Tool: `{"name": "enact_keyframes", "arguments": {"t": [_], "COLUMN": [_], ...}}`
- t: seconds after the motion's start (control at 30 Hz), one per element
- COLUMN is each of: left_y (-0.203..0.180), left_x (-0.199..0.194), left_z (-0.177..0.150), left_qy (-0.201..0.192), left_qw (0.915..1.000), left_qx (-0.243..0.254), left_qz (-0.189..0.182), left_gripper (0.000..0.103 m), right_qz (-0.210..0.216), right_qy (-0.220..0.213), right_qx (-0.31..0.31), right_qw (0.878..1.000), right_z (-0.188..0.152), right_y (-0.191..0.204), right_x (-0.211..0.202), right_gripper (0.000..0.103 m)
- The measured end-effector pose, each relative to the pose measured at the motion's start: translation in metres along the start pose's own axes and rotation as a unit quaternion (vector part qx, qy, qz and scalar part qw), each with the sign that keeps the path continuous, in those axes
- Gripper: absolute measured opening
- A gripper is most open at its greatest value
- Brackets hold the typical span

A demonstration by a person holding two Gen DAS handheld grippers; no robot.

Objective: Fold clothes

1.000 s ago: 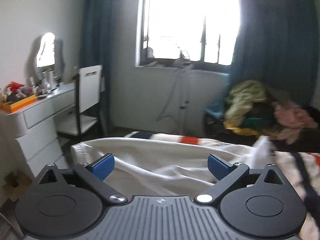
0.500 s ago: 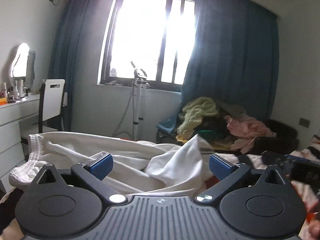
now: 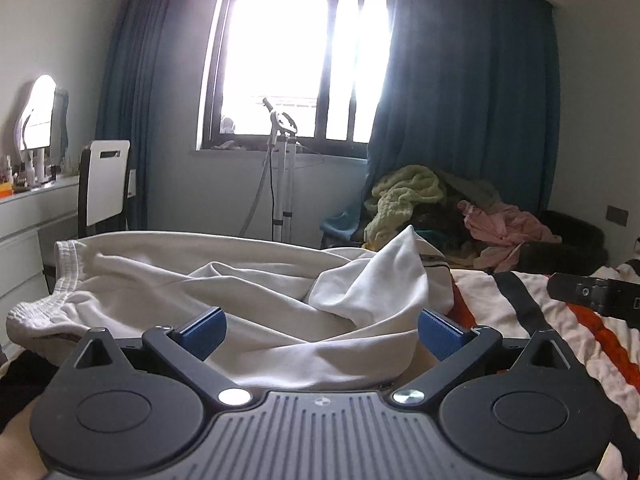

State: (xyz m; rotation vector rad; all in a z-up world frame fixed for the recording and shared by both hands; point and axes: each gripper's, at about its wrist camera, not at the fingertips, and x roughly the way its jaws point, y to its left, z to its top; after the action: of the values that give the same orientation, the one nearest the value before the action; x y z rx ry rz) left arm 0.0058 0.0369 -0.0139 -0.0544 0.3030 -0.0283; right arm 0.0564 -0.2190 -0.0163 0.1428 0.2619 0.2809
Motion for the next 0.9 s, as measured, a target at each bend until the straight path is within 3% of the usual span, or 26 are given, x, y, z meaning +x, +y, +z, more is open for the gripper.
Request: {"name": "enact_keyframes", "arguments": {"t": [0.67, 0.9], "left_y": [0.005, 0.007], "left_x": [-0.002, 0.010], "left_z": [-0.003, -0.013], "left_qy": [-0.013, 0.000], "left_qw": [0.9999, 0.9999], "left_qx": [-0.003, -0.005], "left_qz": [-0.010, -0.010], "left_gripper": [0.103, 0.102], "right_qz": [-0.018, -0.031], "right_qy": [0.001, 0.005], "right_qx": [0.003, 0.012], "right_qw": [1.000, 0.999], "right_z": [-0.002, -0.003], "right_y": [0.001, -0.003], "right_x": [-0.013, -0.012], "right_gripper": [0.083, 0.083]}}
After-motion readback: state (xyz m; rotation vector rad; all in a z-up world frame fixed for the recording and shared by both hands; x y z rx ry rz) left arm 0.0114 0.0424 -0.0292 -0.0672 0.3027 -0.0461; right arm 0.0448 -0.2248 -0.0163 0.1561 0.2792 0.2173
